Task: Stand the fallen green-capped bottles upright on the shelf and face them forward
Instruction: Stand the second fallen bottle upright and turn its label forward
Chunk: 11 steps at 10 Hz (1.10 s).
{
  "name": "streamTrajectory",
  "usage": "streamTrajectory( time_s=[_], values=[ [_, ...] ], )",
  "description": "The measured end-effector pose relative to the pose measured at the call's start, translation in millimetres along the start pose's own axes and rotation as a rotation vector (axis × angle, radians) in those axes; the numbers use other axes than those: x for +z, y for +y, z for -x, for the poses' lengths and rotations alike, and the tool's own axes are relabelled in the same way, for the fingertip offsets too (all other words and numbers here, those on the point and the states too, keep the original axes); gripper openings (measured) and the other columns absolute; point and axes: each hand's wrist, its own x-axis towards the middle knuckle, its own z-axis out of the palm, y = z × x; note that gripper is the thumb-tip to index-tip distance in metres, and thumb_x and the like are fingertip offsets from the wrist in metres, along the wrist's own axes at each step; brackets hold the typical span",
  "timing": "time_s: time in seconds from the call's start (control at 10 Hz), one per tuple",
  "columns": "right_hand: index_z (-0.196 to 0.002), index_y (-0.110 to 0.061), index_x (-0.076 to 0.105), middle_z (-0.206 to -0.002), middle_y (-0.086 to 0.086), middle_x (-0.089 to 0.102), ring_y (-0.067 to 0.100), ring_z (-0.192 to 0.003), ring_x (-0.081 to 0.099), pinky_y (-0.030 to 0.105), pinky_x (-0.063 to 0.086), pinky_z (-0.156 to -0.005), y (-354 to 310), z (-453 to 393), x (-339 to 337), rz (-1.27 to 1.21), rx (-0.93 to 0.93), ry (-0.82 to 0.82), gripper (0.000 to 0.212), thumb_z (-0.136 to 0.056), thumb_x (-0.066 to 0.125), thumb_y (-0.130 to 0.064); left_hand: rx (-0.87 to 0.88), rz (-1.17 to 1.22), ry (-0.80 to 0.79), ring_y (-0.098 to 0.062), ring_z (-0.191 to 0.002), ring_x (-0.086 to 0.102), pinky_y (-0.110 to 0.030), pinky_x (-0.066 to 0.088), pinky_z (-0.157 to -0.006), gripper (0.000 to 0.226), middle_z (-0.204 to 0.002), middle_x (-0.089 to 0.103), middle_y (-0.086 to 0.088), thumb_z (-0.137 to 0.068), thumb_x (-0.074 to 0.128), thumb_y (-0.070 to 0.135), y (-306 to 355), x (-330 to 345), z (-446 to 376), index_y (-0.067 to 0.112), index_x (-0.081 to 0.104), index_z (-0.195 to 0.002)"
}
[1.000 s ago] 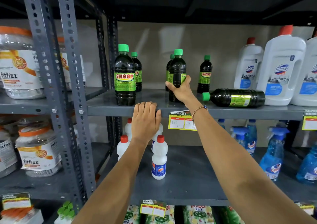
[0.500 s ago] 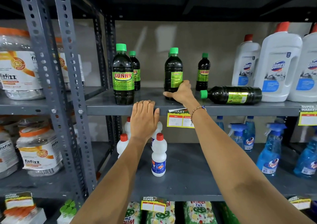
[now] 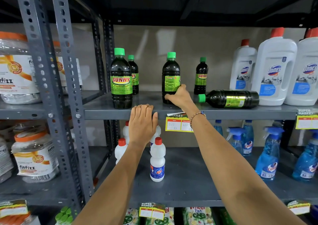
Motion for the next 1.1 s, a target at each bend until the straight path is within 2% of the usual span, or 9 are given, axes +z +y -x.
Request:
streamTrajectory(
  time_s=[0.1, 0.2, 0.3, 0.5, 0.6, 0.8, 0.9, 1.1],
  values=[
    [-0.123, -0.001, 0.037, -0.125, 0.015, 0.054, 0.027, -0.114, 0.055, 0.031, 0.045, -0.086, -1.3, 1.0, -1.0, 0.007, -0.008, 0.035, 0.070, -0.072, 0.079, -0.024, -0.003, 0.004, -0.004, -0.027, -0.094, 0.061, -0.041, 0.044, -0.094, 0.035, -0.102, 0.065, -0.009, -0.096, 0.036, 0.032, 0.5, 0.0, -1.4, 0.009, 0.060, -0.104],
    [-0.124, 0.000, 0.038, -0.127, 0.016, 0.050, 0.031, -0.119, 0.051, 0.041, 0.045, -0.099, -2.3, 2.8, 1.4, 0.053, -0.036, 0.089, 0.078, -0.066, 0.082, -0.029, -0.007, 0.000, -0.001, -0.027, -0.095, 0.060, -0.041, 0.042, -0.095, 0.034, -0.102, 0.065, -0.009, -0.096, 0.036, 0.032, -2.8, 0.0, -0.4, 0.009, 0.060, -0.104],
    [-0.124, -0.001, 0.037, -0.125, 0.015, 0.053, 0.030, -0.117, 0.053, 0.034, 0.046, -0.091, -3.3, 3.8, 0.8, 0.030, -0.017, 0.052, 0.071, -0.071, 0.077, -0.025, -0.007, 0.003, 0.001, -0.027, -0.095, 0.060, -0.041, 0.041, -0.095, 0.034, -0.102, 0.065, -0.009, -0.096, 0.036, 0.032, -2.9, 0.0, -0.5, 0.008, 0.059, -0.105],
    [-0.126, -0.001, 0.038, -0.129, 0.016, 0.049, 0.032, -0.122, 0.049, 0.043, 0.044, -0.101, -3.0, 3.9, 1.4, 0.115, -0.041, 0.057, 0.079, -0.066, 0.082, -0.029, -0.006, -0.002, 0.008, -0.027, -0.095, 0.060, -0.040, 0.040, -0.096, 0.034, -0.102, 0.065, -0.009, -0.096, 0.036, 0.032, -3.1, -0.1, -0.7, 0.008, 0.060, -0.105],
    [-0.122, -0.002, 0.036, -0.124, 0.016, 0.053, 0.032, -0.119, 0.052, 0.035, 0.045, -0.089, -2.8, 3.7, 0.4, 0.073, -0.033, -0.002, 0.067, -0.071, 0.077, -0.018, -0.006, 0.003, 0.007, -0.028, -0.095, 0.061, -0.041, 0.041, -0.095, 0.035, -0.102, 0.065, -0.010, -0.096, 0.036, 0.032, -2.7, -0.1, -1.0, 0.008, 0.060, -0.104],
    [-0.128, -0.003, 0.030, -0.132, 0.016, 0.046, 0.031, -0.126, 0.046, 0.041, 0.043, -0.102, -3.8, 1.8, 1.3, 0.074, -0.049, -0.039, 0.083, -0.067, 0.082, -0.024, -0.012, 0.012, 0.007, -0.027, -0.095, 0.061, -0.041, 0.043, -0.095, 0.035, -0.103, 0.065, -0.009, -0.096, 0.036, 0.032, -3.1, 0.7, -0.7, 0.009, 0.060, -0.105],
    [-0.127, -0.003, 0.028, -0.129, 0.016, 0.049, 0.031, -0.123, 0.049, 0.035, 0.044, -0.091, -3.6, 1.9, 1.0, 0.062, -0.036, -0.077, 0.075, -0.072, 0.077, -0.017, -0.008, 0.007, 0.008, -0.027, -0.095, 0.061, -0.041, 0.042, -0.096, 0.035, -0.103, 0.065, -0.009, -0.096, 0.037, 0.032, -3.1, 1.5, -0.3, 0.009, 0.060, -0.105],
    [-0.130, -0.003, 0.026, -0.134, 0.016, 0.044, 0.032, -0.129, 0.043, 0.040, 0.041, -0.103, -2.0, -0.2, 3.0, 0.095, -0.046, -0.044, 0.082, -0.070, 0.079, -0.021, -0.005, 0.004, 0.009, -0.028, -0.097, 0.061, -0.041, 0.042, -0.097, 0.036, -0.104, 0.066, -0.009, -0.096, 0.035, 0.032, -3.7, 3.0, 0.0, 0.009, 0.060, -0.106]
  ],
)
